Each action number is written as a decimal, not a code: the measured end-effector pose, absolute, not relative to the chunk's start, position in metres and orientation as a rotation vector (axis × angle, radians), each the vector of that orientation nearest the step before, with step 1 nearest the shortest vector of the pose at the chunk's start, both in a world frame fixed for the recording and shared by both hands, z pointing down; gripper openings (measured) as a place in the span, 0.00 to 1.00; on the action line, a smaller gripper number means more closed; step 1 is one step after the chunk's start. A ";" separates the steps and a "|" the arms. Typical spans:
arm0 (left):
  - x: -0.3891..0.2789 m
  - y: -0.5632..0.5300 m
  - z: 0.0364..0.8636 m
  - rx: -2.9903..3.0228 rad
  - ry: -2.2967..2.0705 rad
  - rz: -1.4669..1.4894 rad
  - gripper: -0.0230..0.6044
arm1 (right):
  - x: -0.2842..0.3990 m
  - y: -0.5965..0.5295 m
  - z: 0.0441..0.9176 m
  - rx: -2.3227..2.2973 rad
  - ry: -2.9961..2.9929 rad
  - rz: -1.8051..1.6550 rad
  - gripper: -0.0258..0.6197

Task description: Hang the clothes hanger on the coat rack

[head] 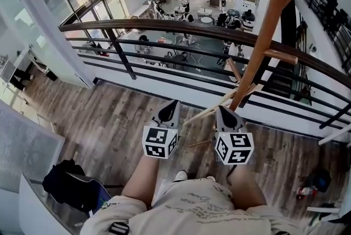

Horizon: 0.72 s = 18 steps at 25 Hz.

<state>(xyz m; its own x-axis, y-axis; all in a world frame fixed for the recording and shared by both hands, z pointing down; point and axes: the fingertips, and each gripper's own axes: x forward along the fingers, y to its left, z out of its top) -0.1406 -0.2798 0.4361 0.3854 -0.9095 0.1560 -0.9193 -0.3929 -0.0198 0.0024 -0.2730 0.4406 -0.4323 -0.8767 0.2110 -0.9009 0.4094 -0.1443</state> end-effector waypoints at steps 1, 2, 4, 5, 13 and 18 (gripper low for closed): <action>-0.148 -0.282 0.438 2.493 -1.745 0.220 0.04 | 0.001 -0.273 0.439 1.612 -2.557 0.359 0.04; -0.155 -0.283 0.439 2.440 -1.793 0.219 0.04 | -0.001 -0.273 0.437 1.609 -2.567 0.359 0.04; -0.164 -0.282 0.441 2.374 -1.853 0.216 0.04 | -0.006 -0.273 0.436 1.602 -2.586 0.360 0.04; -0.166 -0.281 0.443 2.362 -1.865 0.219 0.04 | -0.009 -0.273 0.436 1.596 -2.593 0.361 0.04; -0.161 -0.270 0.452 2.354 -1.842 0.277 0.04 | -0.022 -0.271 0.429 1.562 -2.668 0.332 0.04; -0.160 -0.268 0.458 2.342 -1.828 0.306 0.04 | -0.030 -0.270 0.432 1.526 -2.671 0.313 0.04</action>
